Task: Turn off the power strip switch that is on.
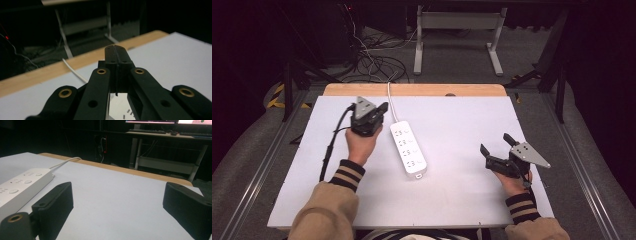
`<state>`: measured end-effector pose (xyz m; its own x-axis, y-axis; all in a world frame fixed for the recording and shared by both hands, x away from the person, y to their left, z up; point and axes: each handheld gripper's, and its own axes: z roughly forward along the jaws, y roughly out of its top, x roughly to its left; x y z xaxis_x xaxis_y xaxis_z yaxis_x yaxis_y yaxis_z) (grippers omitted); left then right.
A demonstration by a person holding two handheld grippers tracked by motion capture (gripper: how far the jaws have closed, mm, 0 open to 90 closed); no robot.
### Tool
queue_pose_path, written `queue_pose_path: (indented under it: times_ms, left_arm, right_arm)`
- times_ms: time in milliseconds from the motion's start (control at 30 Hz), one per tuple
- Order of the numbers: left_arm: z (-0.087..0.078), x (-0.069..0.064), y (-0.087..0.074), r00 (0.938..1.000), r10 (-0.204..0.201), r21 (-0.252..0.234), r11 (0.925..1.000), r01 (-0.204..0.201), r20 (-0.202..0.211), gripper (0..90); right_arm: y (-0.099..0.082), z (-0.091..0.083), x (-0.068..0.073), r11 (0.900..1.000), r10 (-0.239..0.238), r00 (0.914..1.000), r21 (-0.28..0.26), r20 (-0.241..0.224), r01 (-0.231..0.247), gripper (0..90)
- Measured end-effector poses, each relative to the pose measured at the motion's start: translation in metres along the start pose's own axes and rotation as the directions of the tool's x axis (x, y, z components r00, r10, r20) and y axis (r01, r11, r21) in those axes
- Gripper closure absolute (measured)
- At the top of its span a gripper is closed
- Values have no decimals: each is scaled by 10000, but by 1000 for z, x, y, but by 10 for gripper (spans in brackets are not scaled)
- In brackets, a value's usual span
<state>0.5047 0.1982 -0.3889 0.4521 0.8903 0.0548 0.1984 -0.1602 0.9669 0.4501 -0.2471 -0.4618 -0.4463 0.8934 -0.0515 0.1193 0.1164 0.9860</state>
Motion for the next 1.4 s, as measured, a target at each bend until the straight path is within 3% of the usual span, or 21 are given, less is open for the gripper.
queue_pose_path:
  times_ms: [33, 67, 133, 200, 233, 300, 333, 367, 433, 467, 533, 567, 833, 867, 900, 933, 967, 1000, 1033, 1100, 1400]
  left_arm:
    - [-26, 8, -1, 9990, -77, -692, 9976, 46, -436, 896]
    - [-39, 12, -4, 9981, -44, -983, 9952, -16, -611, 897]
    - [-66, 18, -14, 9940, 124, -1462, 9888, -284, -1088, 896]
    - [-91, 23, -29, 9887, 17, -1920, 9809, -309, -1500, 896]
    - [-91, 23, -29, 9887, 17, -1920, 9809, -309, -1500, 896]
    - [-114, 28, -48, 9806, -259, -2333, 9722, -206, -1944, 896]
    - [-133, 34, -63, 9739, -649, -2531, 9674, 79, -2173, 896]
    - [-133, 34, -63, 9739, -649, -2531, 9674, 79, -2173, 896]
    - [-151, 45, -74, 9601, -1088, -2697, 9622, 367, -2576, 897]
    - [-151, 45, -74, 9601, -1088, -2697, 9622, 367, -2576, 896]
    - [-154, 49, -74, 9525, -1317, -2821, 9580, 511, -2746, 896]
    - [-153, 48, -75, 9513, -1075, -2769, 9606, 244, -2889, 896]
    - [-145, 44, -77, 9591, -499, -2524, 9673, -230, -2787, 837]
    - [-143, 46, -79, 9628, -435, -2632, 9643, -294, -2668, 758]
    - [-140, 47, -81, 9571, -474, -2745, 9610, -344, -2860, 599]
    - [-140, 47, -81, 9571, -474, -2745, 9610, -344, -2860, 416]
    - [-137, 48, -81, 9516, -536, -2809, 9591, -353, -3025, 269]
    - [-133, 49, -81, 9484, -682, -2807, 9595, -226, -3095, 148]
    - [-129, 50, -81, 9441, -804, -2623, 9650, -66, -3197, 69]
    - [-123, 51, -82, 9432, -993, -2304, 9728, 249, -3172, 15]
    - [-121, 51, -82, 9421, -1108, -2281, 9729, 378, -3166, 15]
  right_arm:
    - [0, 0, 0, 10000, 7, 10000, -28, 0, -7, 98]
    - [0, 0, 0, 10000, 0, 10000, -46, -9, 0, 98]
    - [0, 0, 0, 10000, 38, 10000, -63, 11, -37, 98]
    - [0, 0, 0, 10000, 55, 10000, -57, 24, -55, 98]
    - [1, 0, 0, 10000, 57, 10000, -43, 40, -56, 98]
    - [1, 1, 0, 10000, 44, 10000, -69, 57, -44, 99]
    - [1, 1, 0, 9999, 49, 10000, -101, 42, -49, 99]
    - [2, 1, 1, 9999, 51, 10000, -127, 55, -50, 100]
    - [3, 3, 2, 9999, 33, 10000, -170, -5, -33, 100]
    - [4, 3, 2, 9998, 12, 10000, -190, -29, -13, 100]
    - [4, 5, 2, 9998, 5, 10000, -192, -69, -6, 101]
    - [4, 7, 3, 9999, 7, 9999, -150, -114, -9, 101]
    - [3, 7, 3, 9999, -3, 9999, -123, -119, 1, 100]
    - [3, 6, 3, 10000, 13, 10000, -95, -72, -14, 101]
    - [4, 6, 4, 10000, -23, 10000, -92, -84, 22, 101]
    - [4, 5, 4, 9999, -64, 10000, -100, -72, 63, 101]
    - [4, 5, 4, 9999, -92, 9999, -118, -88, 91, 100]
    - [4, 5, 4, 9999, -85, 9999, -119, -86, 84, 101]
    - [4, 5, 4, 9999, -65, 9999, -120, -78, 64, 101]
    - [3, 5, 3, 10000, -34, 10000, -81, -43, 33, 101]
    - [3, 5, 4, 9999, -75, 10000, -121, -53, 74, 101]
